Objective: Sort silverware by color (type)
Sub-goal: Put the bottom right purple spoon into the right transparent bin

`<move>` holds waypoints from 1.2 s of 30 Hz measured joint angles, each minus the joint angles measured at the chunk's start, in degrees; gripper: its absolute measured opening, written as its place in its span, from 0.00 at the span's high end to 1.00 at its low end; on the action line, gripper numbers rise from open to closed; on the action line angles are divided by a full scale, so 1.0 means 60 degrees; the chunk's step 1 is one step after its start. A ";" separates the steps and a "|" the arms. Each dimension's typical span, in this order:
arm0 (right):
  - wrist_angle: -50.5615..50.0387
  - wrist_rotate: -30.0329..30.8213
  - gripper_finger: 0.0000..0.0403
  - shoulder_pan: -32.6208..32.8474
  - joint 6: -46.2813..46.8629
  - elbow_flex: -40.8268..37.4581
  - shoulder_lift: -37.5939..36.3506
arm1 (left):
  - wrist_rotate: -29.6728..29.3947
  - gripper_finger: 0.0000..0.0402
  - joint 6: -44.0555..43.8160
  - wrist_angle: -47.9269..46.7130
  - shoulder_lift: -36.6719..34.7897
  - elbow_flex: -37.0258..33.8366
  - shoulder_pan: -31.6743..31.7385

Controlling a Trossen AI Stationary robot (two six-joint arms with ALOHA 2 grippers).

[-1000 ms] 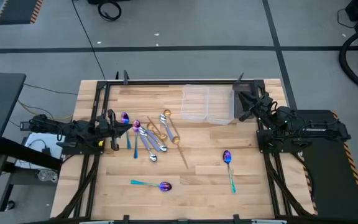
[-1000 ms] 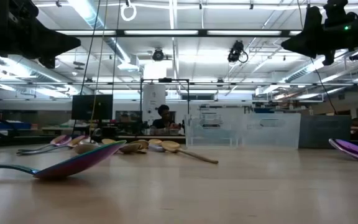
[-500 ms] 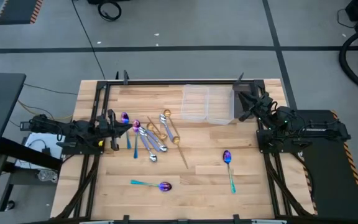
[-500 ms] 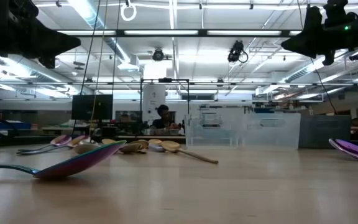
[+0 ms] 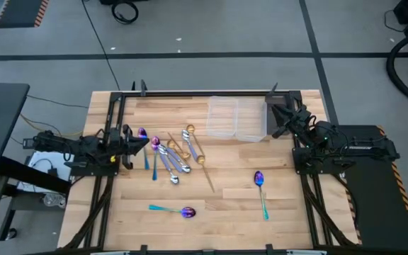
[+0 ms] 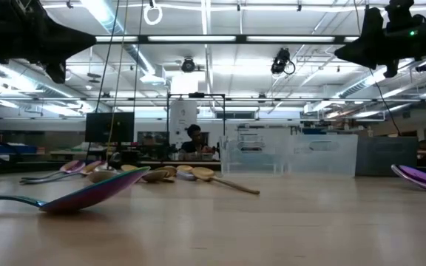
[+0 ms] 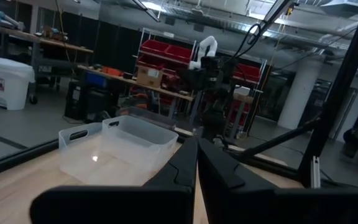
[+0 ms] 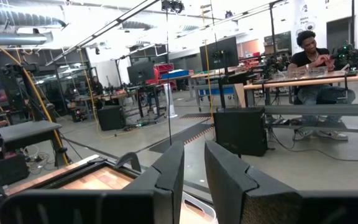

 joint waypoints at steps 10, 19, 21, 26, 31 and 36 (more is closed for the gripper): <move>0.0245 -0.0024 0.81 0.0017 0.0789 0.0002 0.0000 | 0.0420 0.95 -0.0785 0.0092 0.0000 0.0000 -0.0036; 0.1709 -0.0975 0.81 0.0019 0.2222 0.0002 0.0001 | 0.2900 0.95 -0.0084 0.1736 0.0003 0.0000 -0.0039; 0.1945 -0.0896 0.81 0.0017 0.2337 0.0002 -0.0003 | 0.2730 0.95 0.0002 0.1755 0.0068 0.0000 -0.0039; 0.2346 -0.1411 0.81 0.0013 0.2708 0.0002 -0.0007 | 0.1771 0.95 -0.0177 0.2031 0.0863 0.0000 -0.0039; 0.2537 -0.3343 0.81 0.0009 0.1170 0.0002 0.0228 | 0.1245 0.95 -0.0172 0.3196 0.2193 0.0000 -0.0020; 0.3203 -0.4275 0.81 0.0001 0.0244 0.0034 0.1160 | 0.0871 0.93 -0.0280 0.3740 0.3463 0.0000 -0.0021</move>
